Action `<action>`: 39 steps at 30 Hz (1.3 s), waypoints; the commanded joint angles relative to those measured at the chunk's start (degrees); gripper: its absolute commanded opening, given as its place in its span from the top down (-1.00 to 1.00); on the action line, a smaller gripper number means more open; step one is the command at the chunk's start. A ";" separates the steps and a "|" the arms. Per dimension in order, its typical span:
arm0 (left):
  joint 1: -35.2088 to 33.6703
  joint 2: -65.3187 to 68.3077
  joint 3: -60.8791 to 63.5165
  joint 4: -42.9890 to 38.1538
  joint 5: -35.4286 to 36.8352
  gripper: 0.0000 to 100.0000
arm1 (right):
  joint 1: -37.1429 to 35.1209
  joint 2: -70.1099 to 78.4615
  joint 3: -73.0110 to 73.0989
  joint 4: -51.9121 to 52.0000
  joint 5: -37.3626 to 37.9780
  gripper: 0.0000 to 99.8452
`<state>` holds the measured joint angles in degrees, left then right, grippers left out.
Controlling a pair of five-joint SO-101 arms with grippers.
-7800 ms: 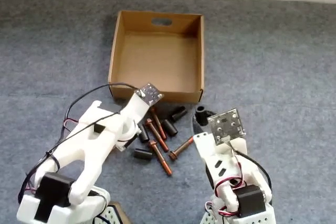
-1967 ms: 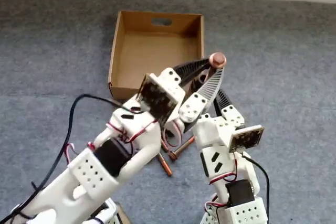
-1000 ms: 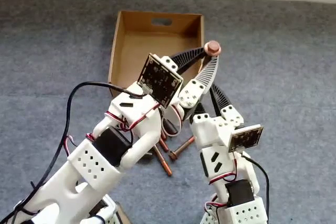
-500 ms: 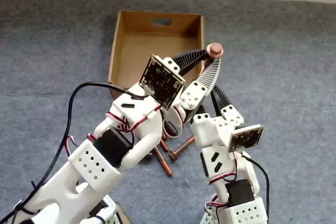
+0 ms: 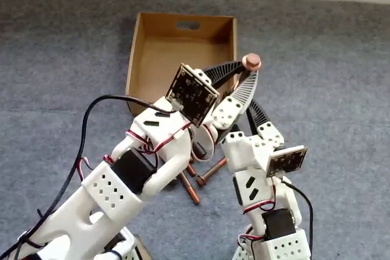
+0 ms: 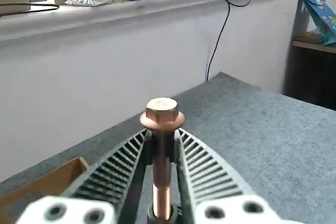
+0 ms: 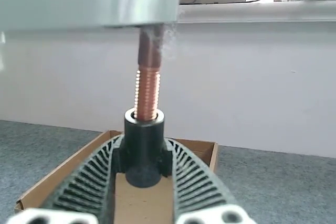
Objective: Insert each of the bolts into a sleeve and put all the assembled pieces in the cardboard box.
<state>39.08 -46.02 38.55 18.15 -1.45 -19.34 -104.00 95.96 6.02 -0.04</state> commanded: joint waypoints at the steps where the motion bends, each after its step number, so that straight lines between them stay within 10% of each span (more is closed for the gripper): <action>1: 0.04 -0.22 -1.45 1.49 -0.44 0.98 | -0.31 -0.66 7.08 -0.04 -0.62 0.99; 13: -3.03 -0.13 -1.27 4.57 -0.18 0.68 | -0.31 -0.66 7.08 -0.04 -0.62 0.99; 39: -3.03 -0.13 -7.69 14.51 -0.53 0.68 | -0.31 -0.66 7.08 -0.04 -0.53 0.99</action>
<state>35.82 -46.02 34.33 32.57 -1.63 -19.60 -104.00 95.96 6.02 -0.04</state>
